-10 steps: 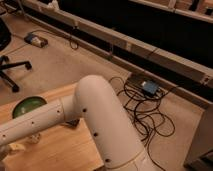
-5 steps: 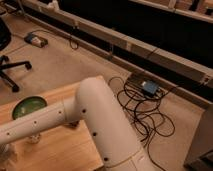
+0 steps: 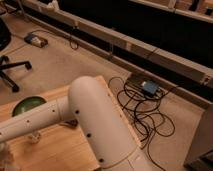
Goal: Place the ceramic cup in the ceramic bowl
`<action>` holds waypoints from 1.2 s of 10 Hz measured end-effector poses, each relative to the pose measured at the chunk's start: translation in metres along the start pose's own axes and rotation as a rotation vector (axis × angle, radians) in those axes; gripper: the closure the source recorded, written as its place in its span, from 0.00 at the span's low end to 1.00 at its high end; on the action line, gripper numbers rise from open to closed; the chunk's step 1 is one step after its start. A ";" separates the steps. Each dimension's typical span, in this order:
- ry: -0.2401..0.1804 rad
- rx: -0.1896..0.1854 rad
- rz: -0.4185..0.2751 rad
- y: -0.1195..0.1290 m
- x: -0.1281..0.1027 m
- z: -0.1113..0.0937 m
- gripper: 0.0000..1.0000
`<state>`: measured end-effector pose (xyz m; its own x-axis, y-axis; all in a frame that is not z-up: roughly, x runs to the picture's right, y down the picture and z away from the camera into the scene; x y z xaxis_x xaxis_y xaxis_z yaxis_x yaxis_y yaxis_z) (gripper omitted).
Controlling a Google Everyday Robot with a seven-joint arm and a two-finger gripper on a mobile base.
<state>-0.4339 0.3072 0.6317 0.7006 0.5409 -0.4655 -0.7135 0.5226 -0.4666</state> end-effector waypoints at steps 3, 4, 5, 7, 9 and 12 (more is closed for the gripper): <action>-0.028 0.029 -0.014 -0.001 -0.012 -0.032 1.00; -0.034 0.036 -0.019 -0.002 -0.016 -0.040 1.00; -0.045 0.045 -0.028 -0.003 -0.023 -0.052 1.00; -0.068 0.055 -0.041 -0.008 -0.035 -0.070 1.00; -0.098 0.068 -0.050 -0.016 -0.047 -0.092 1.00; -0.126 0.101 -0.069 -0.023 -0.060 -0.120 1.00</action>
<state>-0.4585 0.1836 0.5795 0.7460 0.5761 -0.3341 -0.6652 0.6217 -0.4135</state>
